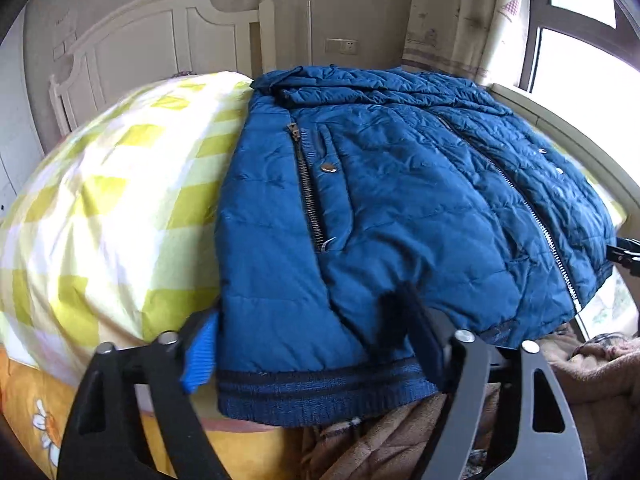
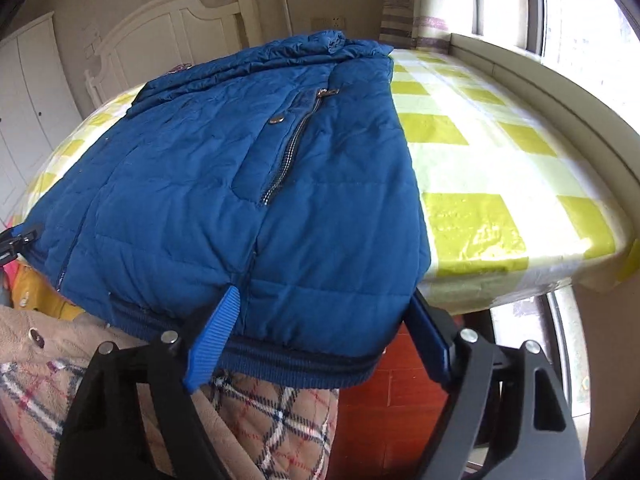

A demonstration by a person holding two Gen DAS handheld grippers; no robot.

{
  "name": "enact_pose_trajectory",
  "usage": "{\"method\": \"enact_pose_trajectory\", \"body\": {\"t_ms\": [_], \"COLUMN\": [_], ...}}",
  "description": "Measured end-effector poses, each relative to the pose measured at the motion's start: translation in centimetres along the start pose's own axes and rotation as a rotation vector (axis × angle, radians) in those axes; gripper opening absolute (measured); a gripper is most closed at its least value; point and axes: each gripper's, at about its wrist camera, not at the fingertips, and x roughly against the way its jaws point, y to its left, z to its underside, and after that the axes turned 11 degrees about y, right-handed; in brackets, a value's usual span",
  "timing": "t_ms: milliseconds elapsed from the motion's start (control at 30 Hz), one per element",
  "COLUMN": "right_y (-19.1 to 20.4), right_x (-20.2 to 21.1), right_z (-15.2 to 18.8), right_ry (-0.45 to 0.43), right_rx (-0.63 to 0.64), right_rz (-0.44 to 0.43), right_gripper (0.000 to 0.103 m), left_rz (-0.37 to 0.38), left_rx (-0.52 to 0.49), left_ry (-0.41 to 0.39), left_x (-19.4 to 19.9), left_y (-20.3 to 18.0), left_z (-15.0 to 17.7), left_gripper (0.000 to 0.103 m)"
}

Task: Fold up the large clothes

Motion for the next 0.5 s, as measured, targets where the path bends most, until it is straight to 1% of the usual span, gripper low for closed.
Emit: {"method": "enact_pose_trajectory", "body": {"t_ms": [100,133,167,200,233,267,300,333,367,433,500], "right_y": [-1.8,-2.1,-2.0,-1.6,-1.1,-0.5,0.0,0.5,1.0,1.9,2.4], "right_x": [-0.8,-1.1,-1.2,-1.1,-0.7,-0.2,0.5,1.4,2.3,4.1,5.7], "right_z": [0.3,0.6,0.7,0.9,1.0,1.1,1.3,1.6,1.8,1.8,1.8], "right_ry": [0.014,0.01,-0.003,-0.014,-0.02,-0.018,-0.019,-0.032,-0.055,-0.119,-0.153], "right_rx": [-0.086,-0.109,-0.111,-0.087,-0.056,-0.024,0.002,0.025,0.049,0.082,0.1], "right_rz": [-0.13,-0.155,-0.16,-0.157,-0.153,-0.136,-0.132,-0.123,-0.108,-0.096,-0.092], "right_gripper": [0.077,0.075,0.072,0.058,0.044,0.038,0.026,0.019,0.017,0.013,0.012], "left_rz": [0.021,0.026,0.027,0.032,0.038,0.046,0.054,0.063,0.066,0.031,-0.005], "left_rx": [0.007,0.012,0.01,-0.003,-0.024,-0.043,-0.047,-0.043,-0.043,-0.066,-0.109], "left_ry": [-0.008,-0.006,-0.005,-0.007,-0.016,-0.028,-0.036,-0.047,-0.065,-0.103,-0.128], "left_x": [-0.2,-0.4,-0.5,-0.4,-0.1,0.4,0.6,0.9,1.2,2.0,3.2], "left_y": [0.6,0.7,0.7,0.6,0.4,0.2,0.2,0.3,0.2,-0.5,-1.4], "left_z": [0.0,-0.1,-0.2,-0.3,-0.3,-0.4,-0.4,-0.5,-0.5,-0.5,-0.7], "left_gripper": [0.072,0.072,0.072,0.063,0.043,0.036,0.028,0.024,0.023,0.02,0.02]}}
